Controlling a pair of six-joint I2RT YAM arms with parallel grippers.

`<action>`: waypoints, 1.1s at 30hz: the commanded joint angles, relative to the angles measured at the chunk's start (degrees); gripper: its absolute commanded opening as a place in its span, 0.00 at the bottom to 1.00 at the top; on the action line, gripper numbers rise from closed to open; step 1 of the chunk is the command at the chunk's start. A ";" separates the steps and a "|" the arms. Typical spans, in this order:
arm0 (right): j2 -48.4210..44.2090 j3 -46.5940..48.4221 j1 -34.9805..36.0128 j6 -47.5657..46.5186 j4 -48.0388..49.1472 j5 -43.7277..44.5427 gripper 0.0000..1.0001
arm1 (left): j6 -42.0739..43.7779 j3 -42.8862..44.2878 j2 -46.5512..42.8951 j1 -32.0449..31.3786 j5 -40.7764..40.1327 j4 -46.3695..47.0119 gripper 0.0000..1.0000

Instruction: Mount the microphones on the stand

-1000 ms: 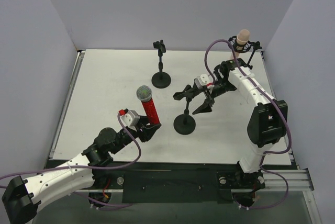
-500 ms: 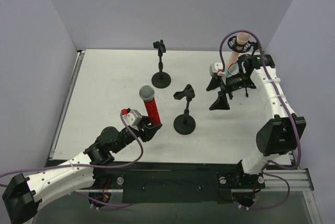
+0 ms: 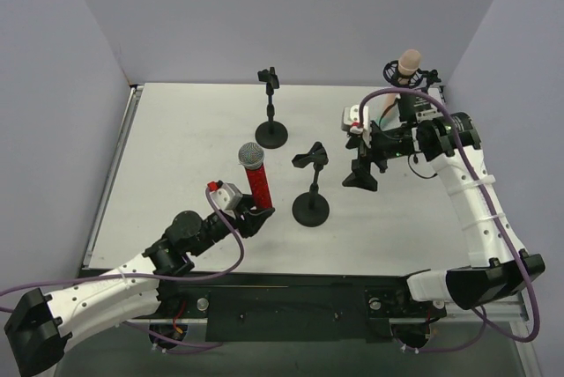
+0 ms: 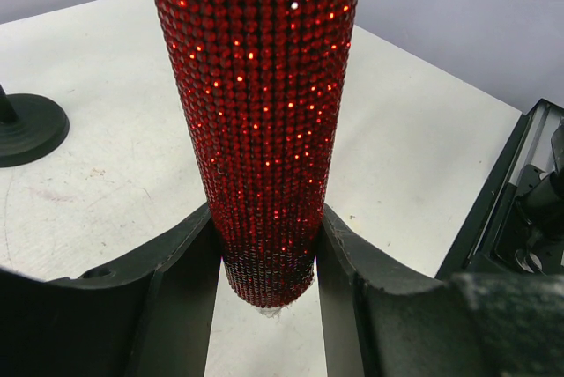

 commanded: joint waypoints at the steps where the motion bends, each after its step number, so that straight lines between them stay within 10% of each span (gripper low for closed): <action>1: 3.02 3.56 4.75 -0.87 0.85 0.18 1.00 | 0.50 3.16 -1.53 0.22 0.80 4.02 0.00; 33: 15.07 15.34 10.82 -3.68 -5.56 -7.74 0.95 | -0.20 2.45 8.48 3.02 4.31 16.14 0.00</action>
